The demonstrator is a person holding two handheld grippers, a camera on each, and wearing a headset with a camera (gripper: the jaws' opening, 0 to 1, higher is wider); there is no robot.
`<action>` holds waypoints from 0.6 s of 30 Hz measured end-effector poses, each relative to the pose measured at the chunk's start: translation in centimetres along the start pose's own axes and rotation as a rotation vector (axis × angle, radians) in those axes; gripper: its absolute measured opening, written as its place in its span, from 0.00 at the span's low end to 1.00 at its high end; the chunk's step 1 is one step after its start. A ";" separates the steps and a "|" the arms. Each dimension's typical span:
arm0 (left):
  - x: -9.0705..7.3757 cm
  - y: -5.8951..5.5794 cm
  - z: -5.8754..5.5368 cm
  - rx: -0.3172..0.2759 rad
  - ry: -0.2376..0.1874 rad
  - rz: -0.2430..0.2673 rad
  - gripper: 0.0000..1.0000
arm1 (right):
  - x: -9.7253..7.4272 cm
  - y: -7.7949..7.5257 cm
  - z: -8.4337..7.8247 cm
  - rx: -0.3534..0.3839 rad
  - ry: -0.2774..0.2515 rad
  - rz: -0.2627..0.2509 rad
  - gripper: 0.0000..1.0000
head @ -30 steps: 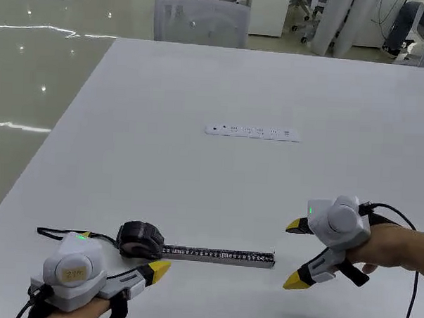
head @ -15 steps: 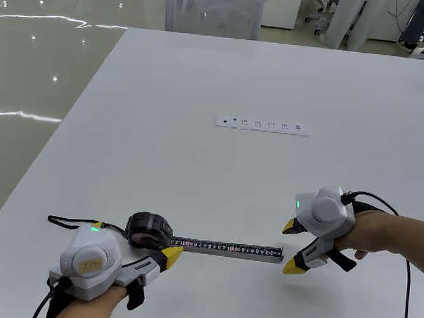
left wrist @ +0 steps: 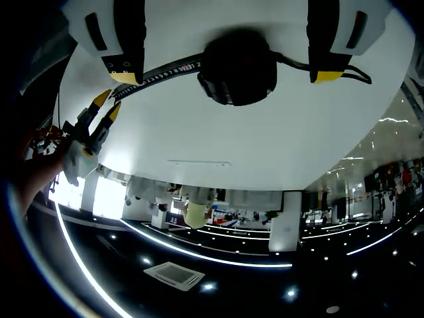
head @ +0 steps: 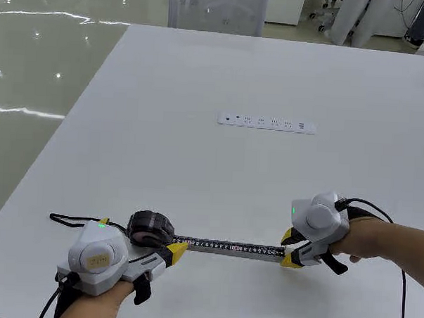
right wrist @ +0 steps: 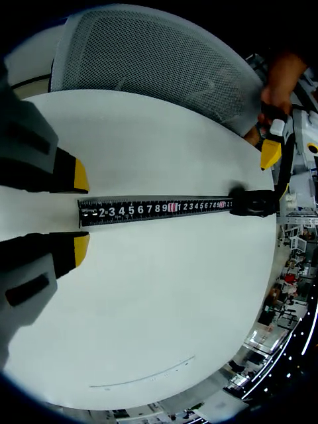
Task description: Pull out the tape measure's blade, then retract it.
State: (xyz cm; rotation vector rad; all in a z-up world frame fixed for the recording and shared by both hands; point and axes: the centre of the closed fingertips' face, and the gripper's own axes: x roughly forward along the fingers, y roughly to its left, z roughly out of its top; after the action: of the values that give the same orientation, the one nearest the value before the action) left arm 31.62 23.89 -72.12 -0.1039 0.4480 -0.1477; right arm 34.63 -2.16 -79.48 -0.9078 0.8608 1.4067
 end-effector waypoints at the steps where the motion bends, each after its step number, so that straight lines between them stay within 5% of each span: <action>1: 0.0 0.0 0.0 -0.004 -0.001 0.000 1.00 | 0.1 0.0 -0.1 -0.009 0.007 -0.003 0.20; 13: 0.4 0.3 -0.3 -0.022 0.010 0.012 1.00 | 0.4 0.0 0.1 -0.044 0.020 -0.011 0.15; 16: 0.6 0.3 -0.4 -0.032 0.017 0.018 1.00 | 0.5 -0.1 -0.1 0.022 0.058 0.006 0.15; 18: 0.8 0.2 -0.4 -0.036 0.015 0.023 0.99 | 0.6 -0.1 0.0 -0.006 0.077 0.011 0.15</action>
State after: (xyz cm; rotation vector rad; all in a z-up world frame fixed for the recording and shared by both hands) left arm 32.18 23.90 -72.82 -0.1327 0.4671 -0.1176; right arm 34.73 -1.93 -80.01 -0.9681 0.9213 1.3916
